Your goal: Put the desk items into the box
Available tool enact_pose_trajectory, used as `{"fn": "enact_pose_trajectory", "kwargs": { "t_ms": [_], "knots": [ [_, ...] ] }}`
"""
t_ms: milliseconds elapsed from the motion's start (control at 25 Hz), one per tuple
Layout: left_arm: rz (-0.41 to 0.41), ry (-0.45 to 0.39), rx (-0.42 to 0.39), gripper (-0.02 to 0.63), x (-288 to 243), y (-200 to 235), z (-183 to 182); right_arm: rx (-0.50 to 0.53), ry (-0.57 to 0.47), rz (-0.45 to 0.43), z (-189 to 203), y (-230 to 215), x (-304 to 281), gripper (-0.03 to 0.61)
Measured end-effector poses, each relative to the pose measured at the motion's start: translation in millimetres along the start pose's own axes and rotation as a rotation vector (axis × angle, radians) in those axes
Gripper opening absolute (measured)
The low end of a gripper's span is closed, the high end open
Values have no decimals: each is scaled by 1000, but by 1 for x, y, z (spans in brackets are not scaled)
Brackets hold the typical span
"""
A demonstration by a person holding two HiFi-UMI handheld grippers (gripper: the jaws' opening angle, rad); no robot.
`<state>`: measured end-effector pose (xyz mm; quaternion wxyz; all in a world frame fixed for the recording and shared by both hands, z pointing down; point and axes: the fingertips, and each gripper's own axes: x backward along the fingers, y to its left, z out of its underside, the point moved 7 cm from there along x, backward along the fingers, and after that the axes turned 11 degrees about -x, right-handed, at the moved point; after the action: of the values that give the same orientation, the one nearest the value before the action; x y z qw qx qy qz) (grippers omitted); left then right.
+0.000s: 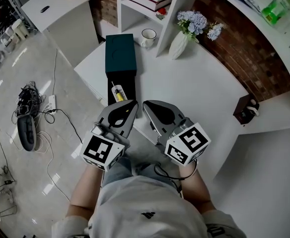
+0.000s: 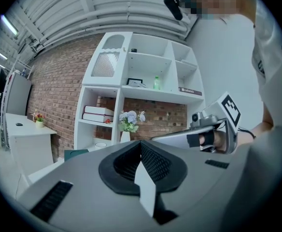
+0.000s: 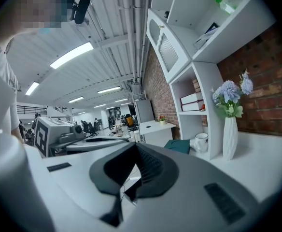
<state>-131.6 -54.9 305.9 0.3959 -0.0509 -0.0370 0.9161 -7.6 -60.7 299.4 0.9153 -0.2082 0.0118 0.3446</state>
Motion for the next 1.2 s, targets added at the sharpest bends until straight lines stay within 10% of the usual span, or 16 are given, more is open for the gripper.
{"fn": "enact_pose_trajectory", "kwargs": {
  "t_ms": [1200],
  "knots": [
    [67,-8,-56,12,-6,-22,-10,-1,-39,53,3,2,24,9]
  ]
}}
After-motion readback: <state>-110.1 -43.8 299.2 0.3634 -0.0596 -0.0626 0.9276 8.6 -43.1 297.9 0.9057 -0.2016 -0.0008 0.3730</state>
